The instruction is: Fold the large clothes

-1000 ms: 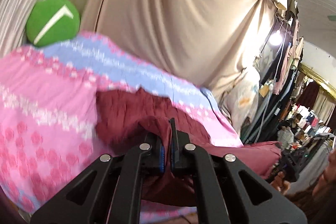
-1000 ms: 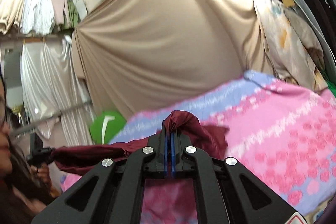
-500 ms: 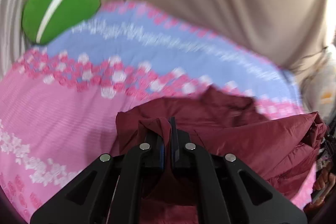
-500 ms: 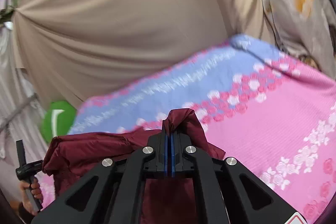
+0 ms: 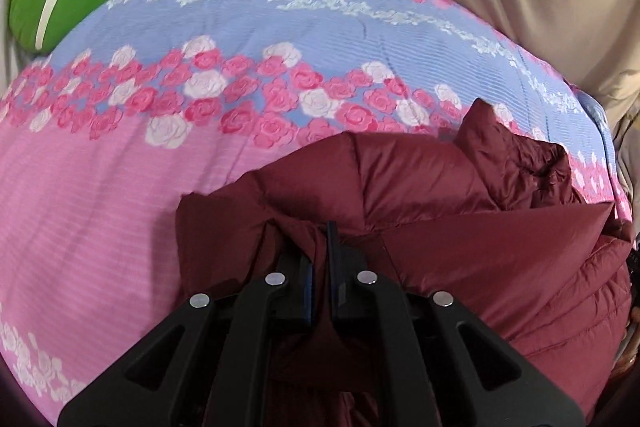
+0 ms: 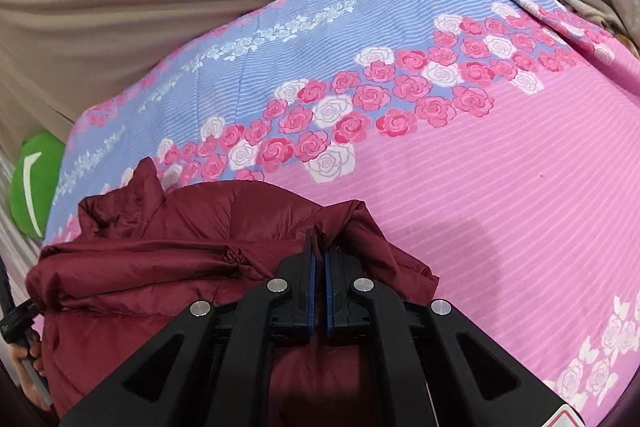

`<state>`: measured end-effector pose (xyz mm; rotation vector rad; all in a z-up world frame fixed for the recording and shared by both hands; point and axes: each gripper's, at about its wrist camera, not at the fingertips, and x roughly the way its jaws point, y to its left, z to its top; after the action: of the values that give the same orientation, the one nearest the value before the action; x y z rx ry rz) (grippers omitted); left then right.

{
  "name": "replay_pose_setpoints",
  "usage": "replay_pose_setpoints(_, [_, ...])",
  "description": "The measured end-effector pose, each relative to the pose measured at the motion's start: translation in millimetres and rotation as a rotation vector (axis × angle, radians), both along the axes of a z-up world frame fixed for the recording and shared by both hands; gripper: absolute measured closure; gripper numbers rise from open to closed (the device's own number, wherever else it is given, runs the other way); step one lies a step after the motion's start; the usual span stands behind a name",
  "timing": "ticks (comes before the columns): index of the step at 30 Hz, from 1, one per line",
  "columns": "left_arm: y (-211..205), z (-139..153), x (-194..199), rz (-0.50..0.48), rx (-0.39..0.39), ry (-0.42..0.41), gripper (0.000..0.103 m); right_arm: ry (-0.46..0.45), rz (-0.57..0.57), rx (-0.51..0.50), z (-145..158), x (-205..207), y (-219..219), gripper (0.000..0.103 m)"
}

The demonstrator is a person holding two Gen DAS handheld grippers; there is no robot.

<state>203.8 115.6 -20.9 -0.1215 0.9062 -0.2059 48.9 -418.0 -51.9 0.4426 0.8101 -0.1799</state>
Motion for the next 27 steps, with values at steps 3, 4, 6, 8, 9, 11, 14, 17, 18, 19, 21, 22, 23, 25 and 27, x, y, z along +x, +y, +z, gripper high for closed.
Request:
replay_pose_setpoints(3, [15.3, 17.3, -14.7, -0.007, -0.081, -0.029, 0.083, -0.03, -0.032, -0.076, 21.9, -17.3, 7.5, 0.087])
replay_pose_setpoints(4, [20.4, 25.2, -20.6, -0.011, -0.107, -0.047, 0.068, -0.07, -0.038, -0.079, 33.5, -30.9, 8.9, 0.074])
replay_pose_setpoints(6, [35.7, 46.9, -44.9, -0.032, -0.17, -0.1, 0.032, -0.151, -0.053, -0.061, 54.8, -65.4, 8.5, 0.058])
replay_pose_setpoints(8, [48.1, 63.4, -74.0, -0.031, -0.162, -0.153, 0.009, -0.171, -0.052, -0.052, 64.5, -94.0, 9.2, 0.053])
replay_pose_setpoints(9, [51.8, 66.4, -86.9, -0.044, -0.15, -0.167, 0.009, -0.159, -0.046, -0.052, 65.3, -115.2, 10.5, 0.053])
replay_pose_setpoints(11, [54.6, 63.9, -103.5, -0.07, -0.126, -0.144, 0.009, -0.14, -0.038, -0.044, 57.8, -147.8, 13.4, 0.051])
replay_pose_setpoints(14, [59.3, 38.0, -122.2, -0.09, -0.139, -0.027, 0.009, -0.083, -0.023, -0.021, 35.8, -180.1, 18.5, 0.05])
replay_pose_setpoints(17, [53.4, 5.5, -131.5, -0.101, -0.165, 0.098, 0.026, -0.02, 0.016, 0.046, 6.8, -197.2, 27.4, 0.05])
replay_pose_setpoints(18, [52.3, 1.8, -132.3, -0.105, -0.159, 0.108, 0.04, -0.01, 0.034, 0.068, -0.4, -198.5, 29.7, 0.05])
replay_pose_setpoints(19, [49.5, -0.4, -133.6, -0.11, -0.152, 0.109, 0.054, -0.005, 0.042, 0.081, -5.1, -197.5, 30.6, 0.05])
replay_pose_setpoints(21, [42.8, 5.3, -135.8, -0.119, -0.122, 0.094, 0.085, -0.009, 0.059, 0.113, -9.3, -195.8, 33.9, 0.079])
replay_pose_setpoints(22, [42.0, 10.9, -137.5, -0.119, -0.114, 0.087, 0.094, -0.019, 0.066, 0.115, -4.7, -196.1, 35.5, 0.091])
replay_pose_setpoints(23, [44.8, 20.1, -141.2, -0.116, -0.122, 0.077, 0.096, -0.054, 0.066, 0.096, 6.9, -199.7, 37.9, 0.094])
replay_pose_setpoints(25, [52.3, 30.9, -149.5, -0.103, -0.136, 0.066, 0.098, -0.142, 0.069, 0.097, 29.0, -213.3, 39.1, 0.099])
replay_pose_setpoints(27, [60.7, 35.9, -158.7, -0.083, -0.141, 0.065, 0.099, -0.19, 0.064, 0.12, 42.7, -226.5, 35.5, 0.101])
